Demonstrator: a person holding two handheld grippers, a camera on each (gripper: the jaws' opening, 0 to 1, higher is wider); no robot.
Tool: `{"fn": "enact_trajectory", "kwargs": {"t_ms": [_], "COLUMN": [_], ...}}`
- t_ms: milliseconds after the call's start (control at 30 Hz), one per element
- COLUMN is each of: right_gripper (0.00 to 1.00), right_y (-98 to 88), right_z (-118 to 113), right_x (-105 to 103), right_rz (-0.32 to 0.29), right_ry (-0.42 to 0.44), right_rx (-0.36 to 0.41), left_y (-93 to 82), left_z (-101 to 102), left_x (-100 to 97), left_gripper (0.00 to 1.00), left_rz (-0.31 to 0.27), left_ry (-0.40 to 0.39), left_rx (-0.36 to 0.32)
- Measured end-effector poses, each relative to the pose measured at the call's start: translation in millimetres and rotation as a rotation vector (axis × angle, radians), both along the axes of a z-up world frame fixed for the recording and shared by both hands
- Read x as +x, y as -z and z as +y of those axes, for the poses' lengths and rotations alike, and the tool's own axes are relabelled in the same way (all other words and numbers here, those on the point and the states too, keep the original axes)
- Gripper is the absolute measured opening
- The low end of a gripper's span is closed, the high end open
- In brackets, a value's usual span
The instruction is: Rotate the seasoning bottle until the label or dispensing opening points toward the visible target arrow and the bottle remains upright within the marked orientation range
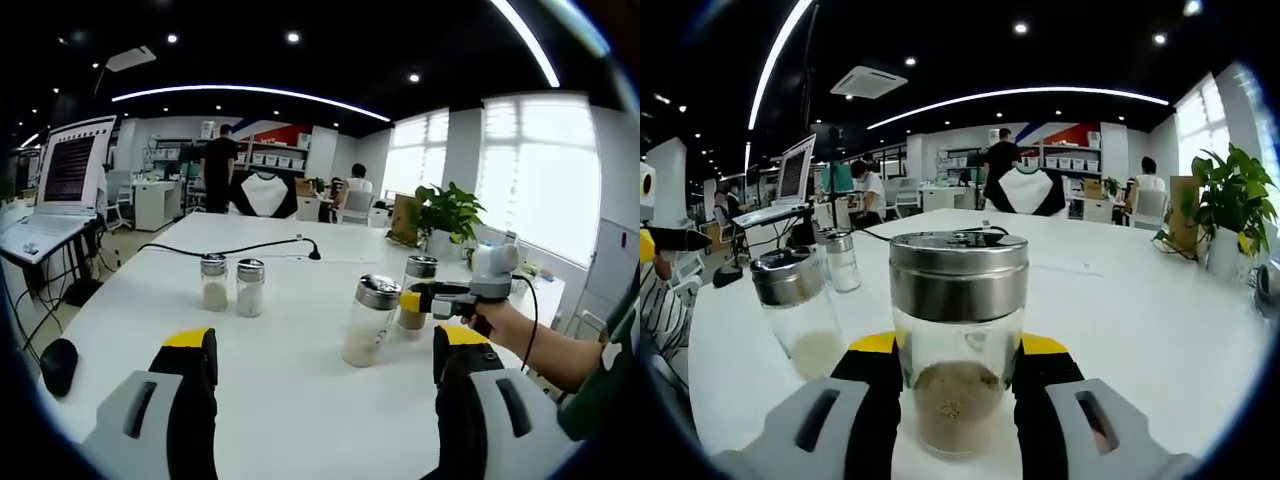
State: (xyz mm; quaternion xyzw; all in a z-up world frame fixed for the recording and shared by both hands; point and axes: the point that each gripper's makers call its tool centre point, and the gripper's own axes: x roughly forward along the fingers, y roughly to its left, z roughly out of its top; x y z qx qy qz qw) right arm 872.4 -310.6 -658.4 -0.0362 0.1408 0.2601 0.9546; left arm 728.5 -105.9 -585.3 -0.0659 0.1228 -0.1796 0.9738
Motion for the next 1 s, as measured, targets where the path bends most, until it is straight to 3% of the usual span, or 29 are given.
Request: {"fn": "enact_trajectory", "kwargs": {"t_ms": [1000], "right_gripper": [0.41], "right_y": [15.6], "right_z": [2.8], "right_x": [-22.8], "right_rz": [0.029], "right_ry": [-0.022], "right_rx": [0.002], "left_y": [0.6], "left_z": [0.7], "left_x": [1.1], "left_gripper": [0.94], "left_rz": [0.000], "left_ry": [0.005], "left_rx": [0.000]}}
